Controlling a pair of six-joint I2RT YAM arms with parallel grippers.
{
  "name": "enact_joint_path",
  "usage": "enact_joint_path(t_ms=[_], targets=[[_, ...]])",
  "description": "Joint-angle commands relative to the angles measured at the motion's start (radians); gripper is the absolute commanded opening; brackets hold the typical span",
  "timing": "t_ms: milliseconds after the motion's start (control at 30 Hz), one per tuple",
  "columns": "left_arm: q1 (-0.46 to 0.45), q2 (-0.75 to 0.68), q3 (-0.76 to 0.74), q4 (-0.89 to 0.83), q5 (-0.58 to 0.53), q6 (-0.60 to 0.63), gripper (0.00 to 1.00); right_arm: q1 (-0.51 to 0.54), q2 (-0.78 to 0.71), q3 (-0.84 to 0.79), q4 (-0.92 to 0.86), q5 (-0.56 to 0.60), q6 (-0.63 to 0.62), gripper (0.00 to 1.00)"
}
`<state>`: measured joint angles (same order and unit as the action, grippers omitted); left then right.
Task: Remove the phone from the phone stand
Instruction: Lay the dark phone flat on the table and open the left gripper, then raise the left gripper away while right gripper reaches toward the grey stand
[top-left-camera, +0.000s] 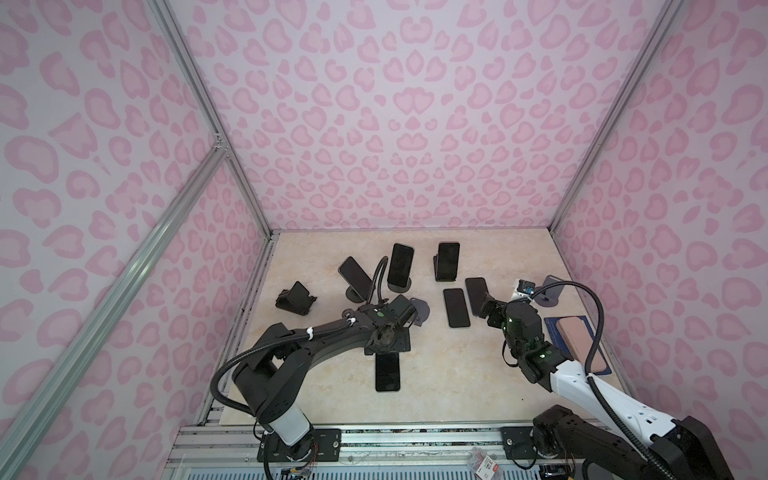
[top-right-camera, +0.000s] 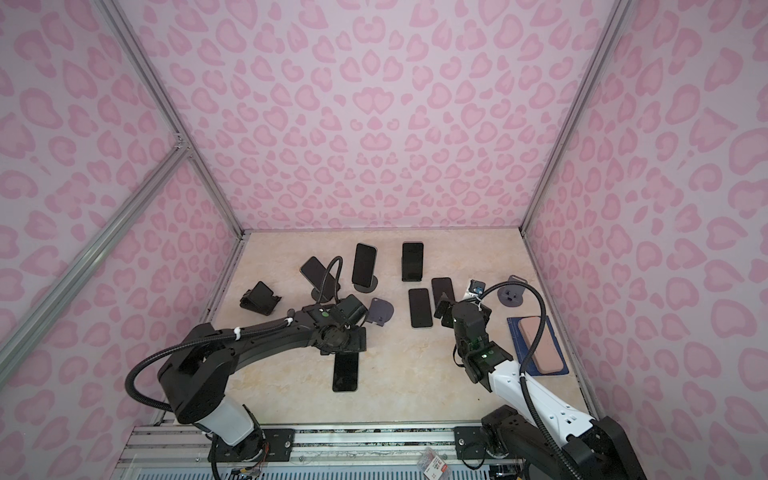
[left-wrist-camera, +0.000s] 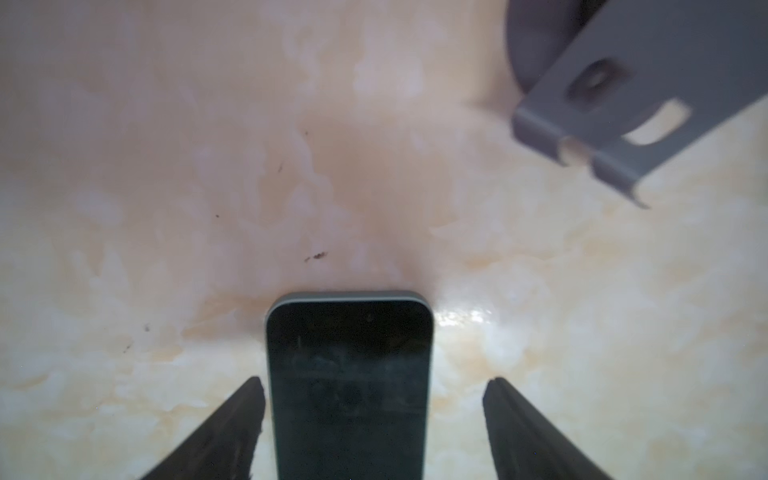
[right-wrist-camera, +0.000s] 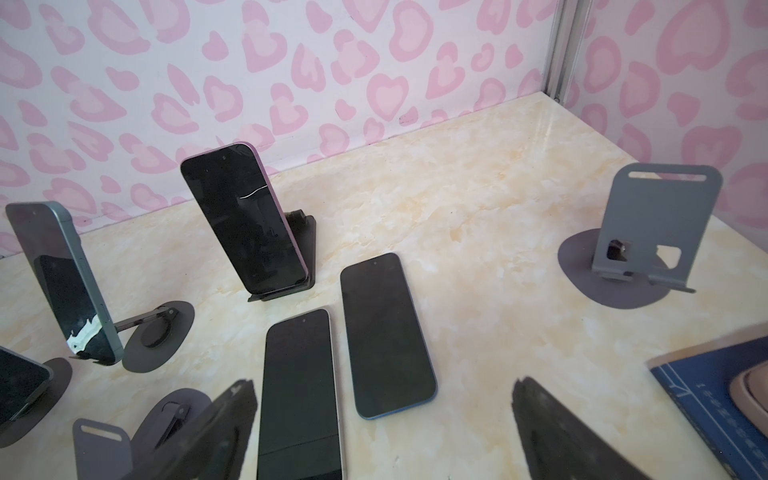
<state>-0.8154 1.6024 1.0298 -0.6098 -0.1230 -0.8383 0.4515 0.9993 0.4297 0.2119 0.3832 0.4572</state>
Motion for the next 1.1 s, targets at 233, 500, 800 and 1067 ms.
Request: enact_joint_path(t_ms=[233,500,800,1067], targets=[[0.000,-0.363,0.187,0.000,-0.229,0.281,0.92,0.015,0.059,0.051,-0.044,0.008,0.014,0.98],[0.022,-0.532,0.161,0.295,-0.538,0.503,0.97,0.242,0.154,0.241,-0.173,0.196,0.018,0.99],[0.175,-0.607,0.037,0.362,-0.514,0.356,0.97,0.380,0.464,0.498,-0.301,0.247,0.093,0.99],[0.268,-0.616,0.012,0.341,-0.461,0.251,0.96,0.437,0.732,0.797,-0.431,0.270,0.191,0.99]])
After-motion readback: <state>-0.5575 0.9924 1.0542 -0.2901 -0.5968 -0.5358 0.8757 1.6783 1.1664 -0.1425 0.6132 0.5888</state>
